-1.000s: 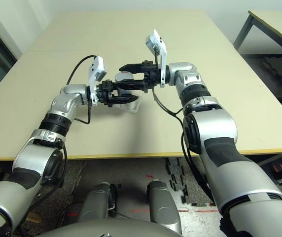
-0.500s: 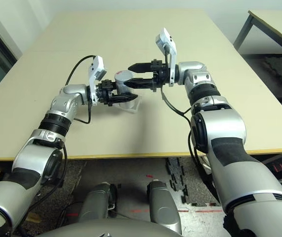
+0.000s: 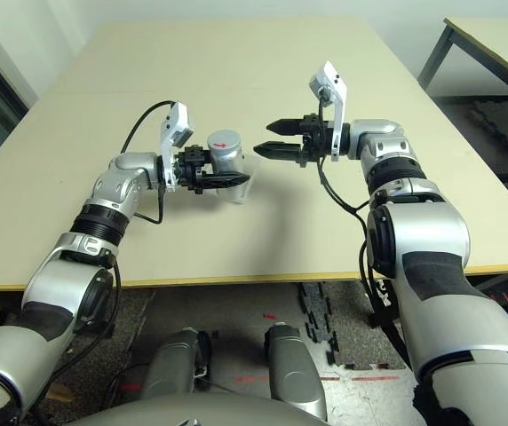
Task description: Pour the medicine from the bottle into the box.
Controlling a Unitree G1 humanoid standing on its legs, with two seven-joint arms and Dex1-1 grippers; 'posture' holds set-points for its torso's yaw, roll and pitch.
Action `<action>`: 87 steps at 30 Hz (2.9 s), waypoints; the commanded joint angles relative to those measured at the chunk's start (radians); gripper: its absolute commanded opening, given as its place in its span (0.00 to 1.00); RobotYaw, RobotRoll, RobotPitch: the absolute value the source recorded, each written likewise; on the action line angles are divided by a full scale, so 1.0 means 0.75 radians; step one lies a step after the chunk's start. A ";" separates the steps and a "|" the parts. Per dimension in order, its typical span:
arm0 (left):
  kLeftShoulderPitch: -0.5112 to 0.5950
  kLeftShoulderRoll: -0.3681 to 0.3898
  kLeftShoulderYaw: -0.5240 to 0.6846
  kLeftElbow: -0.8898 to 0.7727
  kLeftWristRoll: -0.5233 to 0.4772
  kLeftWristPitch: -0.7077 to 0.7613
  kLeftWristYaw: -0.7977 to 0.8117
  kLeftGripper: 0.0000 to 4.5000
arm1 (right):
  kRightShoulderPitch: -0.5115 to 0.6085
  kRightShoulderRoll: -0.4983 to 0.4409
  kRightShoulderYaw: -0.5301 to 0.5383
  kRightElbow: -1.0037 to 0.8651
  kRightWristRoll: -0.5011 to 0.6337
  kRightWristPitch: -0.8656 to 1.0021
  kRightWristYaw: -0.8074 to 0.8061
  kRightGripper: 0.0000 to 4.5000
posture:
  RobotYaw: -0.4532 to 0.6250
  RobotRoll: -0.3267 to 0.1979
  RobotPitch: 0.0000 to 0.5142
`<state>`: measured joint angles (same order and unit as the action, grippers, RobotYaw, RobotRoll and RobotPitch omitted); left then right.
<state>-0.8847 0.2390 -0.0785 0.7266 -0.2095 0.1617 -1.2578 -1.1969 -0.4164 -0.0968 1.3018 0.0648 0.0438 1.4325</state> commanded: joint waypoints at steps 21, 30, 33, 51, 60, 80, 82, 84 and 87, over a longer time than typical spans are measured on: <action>-0.013 -0.001 -0.008 0.027 0.003 -0.021 -0.007 0.60 | -0.092 0.115 -0.003 -0.079 0.089 0.083 0.242 1.00 | 0.27 0.62 0.11; -0.006 0.002 -0.009 0.027 0.004 -0.022 -0.005 0.60 | -0.097 0.162 0.012 -0.095 0.104 0.081 0.243 1.00 | 0.27 0.62 0.11; -0.004 -0.002 -0.010 0.027 0.005 -0.024 -0.004 0.60 | -0.104 0.186 0.007 -0.097 0.104 0.078 0.240 1.00 | 0.27 0.62 0.11; -0.006 -0.001 -0.007 0.033 0.003 -0.023 -0.002 0.60 | -0.109 0.235 0.016 -0.085 0.087 0.024 0.199 1.00 | 0.28 0.62 0.11; -0.016 -0.004 -0.005 0.037 0.000 -0.021 -0.001 0.60 | -0.095 0.230 0.029 -0.084 0.074 0.002 0.202 1.00 | 0.28 0.62 0.09; -0.012 0.000 -0.001 0.002 -0.010 -0.002 -0.002 0.60 | -0.079 0.235 0.033 -0.075 0.065 -0.005 0.191 0.80 | 0.28 0.62 0.10; -0.014 -0.002 -0.001 0.003 -0.010 -0.001 -0.001 0.60 | -0.079 0.233 0.030 -0.075 0.067 -0.003 0.190 0.64 | 0.28 0.62 0.10; -0.014 -0.003 -0.002 0.003 -0.010 -0.001 -0.003 0.60 | -0.078 0.232 0.029 -0.076 0.068 -0.002 0.190 0.57 | 0.28 0.62 0.10; -0.014 -0.002 -0.002 0.005 -0.009 -0.001 -0.003 0.60 | -0.077 0.229 0.019 -0.075 0.079 0.013 0.190 0.57 | 0.28 0.62 0.10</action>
<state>-0.8881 0.2376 -0.0787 0.7425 -0.2101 0.1539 -1.2588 -1.2687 -0.2375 -0.0824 1.2504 0.1228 0.0510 1.5748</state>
